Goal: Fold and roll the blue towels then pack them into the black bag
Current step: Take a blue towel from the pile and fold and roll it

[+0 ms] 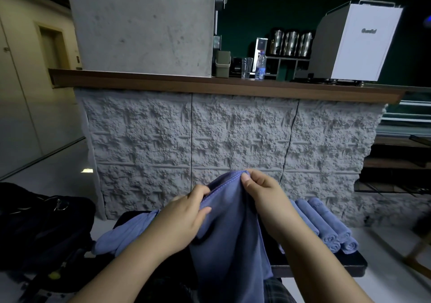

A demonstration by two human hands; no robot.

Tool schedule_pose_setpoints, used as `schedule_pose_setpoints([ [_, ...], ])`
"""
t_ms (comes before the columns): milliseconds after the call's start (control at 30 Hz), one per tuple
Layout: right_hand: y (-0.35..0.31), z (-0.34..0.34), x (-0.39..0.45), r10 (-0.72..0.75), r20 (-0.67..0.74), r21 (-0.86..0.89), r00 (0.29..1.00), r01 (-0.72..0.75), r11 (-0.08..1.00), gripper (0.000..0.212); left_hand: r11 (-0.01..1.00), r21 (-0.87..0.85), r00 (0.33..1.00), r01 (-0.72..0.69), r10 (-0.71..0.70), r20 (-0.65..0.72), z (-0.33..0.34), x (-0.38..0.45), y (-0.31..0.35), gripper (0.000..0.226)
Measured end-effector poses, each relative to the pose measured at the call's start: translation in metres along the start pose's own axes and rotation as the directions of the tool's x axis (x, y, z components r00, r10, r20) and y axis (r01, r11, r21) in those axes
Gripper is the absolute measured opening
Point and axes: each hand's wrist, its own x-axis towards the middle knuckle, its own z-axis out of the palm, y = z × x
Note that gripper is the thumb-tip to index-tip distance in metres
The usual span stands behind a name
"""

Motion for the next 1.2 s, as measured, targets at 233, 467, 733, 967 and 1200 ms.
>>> schedule_pose_setpoints([
  [233,0.003,-0.028,0.009,-0.103,-0.153,-0.392,0.983,0.035,0.919,0.022,0.913,0.298,0.952,-0.279,0.303,-0.035,-0.031,0.022,-0.038,0.045],
  [467,0.026,-0.038,0.023,-0.181,-0.174,-0.737,0.968,-0.007,0.676,0.015,0.967,0.019,0.967,-0.254,0.254,0.001,-0.024,0.032,-0.049,0.055],
  [733,0.071,-0.046,0.024,-0.053,-0.156,-0.753,0.986,-0.084,0.653,0.029,0.951,-0.296,0.995,-0.092,0.1,0.012,0.01,0.022,-0.056,0.035],
  [967,0.111,-0.045,0.03,0.088,-0.295,-0.525,0.951,-0.239,0.817,0.017,0.957,-0.282,0.989,-0.069,0.102,0.105,0.046,0.022,-0.063,0.037],
  [1200,0.147,-0.048,0.043,0.08,-0.301,-0.697,0.95,-0.277,0.662,0.016,0.966,-0.257,0.993,-0.008,0.038,0.114,0.073,0.014,-0.075,0.033],
])
